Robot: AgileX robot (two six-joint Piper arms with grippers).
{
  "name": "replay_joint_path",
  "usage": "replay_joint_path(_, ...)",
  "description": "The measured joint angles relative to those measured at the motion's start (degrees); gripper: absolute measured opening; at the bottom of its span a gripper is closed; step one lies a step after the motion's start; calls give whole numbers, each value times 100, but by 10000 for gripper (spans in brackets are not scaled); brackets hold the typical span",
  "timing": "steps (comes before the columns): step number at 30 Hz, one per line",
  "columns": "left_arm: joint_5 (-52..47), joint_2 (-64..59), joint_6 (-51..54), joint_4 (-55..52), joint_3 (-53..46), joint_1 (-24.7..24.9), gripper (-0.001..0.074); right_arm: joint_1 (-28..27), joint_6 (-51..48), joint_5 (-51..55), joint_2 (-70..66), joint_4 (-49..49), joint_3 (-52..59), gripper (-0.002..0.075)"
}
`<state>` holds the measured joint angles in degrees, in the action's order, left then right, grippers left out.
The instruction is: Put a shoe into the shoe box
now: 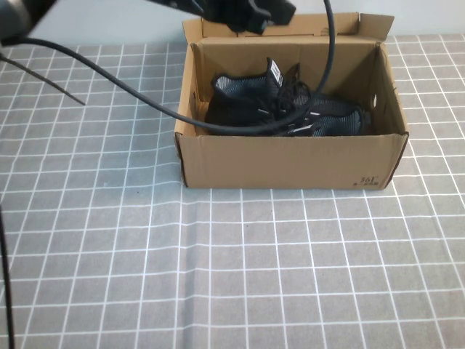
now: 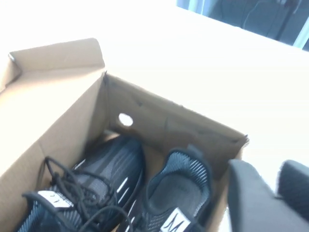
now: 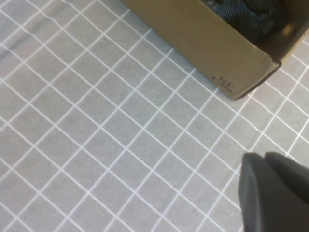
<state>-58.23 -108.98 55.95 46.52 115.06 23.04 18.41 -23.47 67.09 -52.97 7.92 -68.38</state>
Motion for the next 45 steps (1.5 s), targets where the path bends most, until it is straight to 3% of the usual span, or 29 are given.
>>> replay_joint_path(3, -27, 232, 0, 0, 0, 0, 27, 0, 143, 0, 64, 55, 0, -16)
replay_joint_path(7, -74, 639, -345, -280, 0, -27, 7, 0, 309, 90, 143, 229, 0, -16)
replay_joint_path(15, -65, 1914, -1947, -2548, -575, -39, 1, 0, 355, 484, 941, 503, 157, -16)
replay_joint_path(21, 779, 3605, -2572, -3298, -2512, -39, 1, 0, 583, 555, 2155, 517, 611, -16)
replay_joint_path(34, 3731, 7774, -2815, -2984, -7609, -39, 1, 0, 1048, -125, 3954, 706, 1460, -16)
replay_joint_path(40, 4570, 8501, -2825, -2722, -8977, -39, 1, 0, 1185, -730, 4065, 833, 1888, -16)
replay_joint_path(45, 5874, 8654, -2826, -2587, -10096, -39, 1, 0, 1223, -1991, 4065, 1094, 2505, -16)
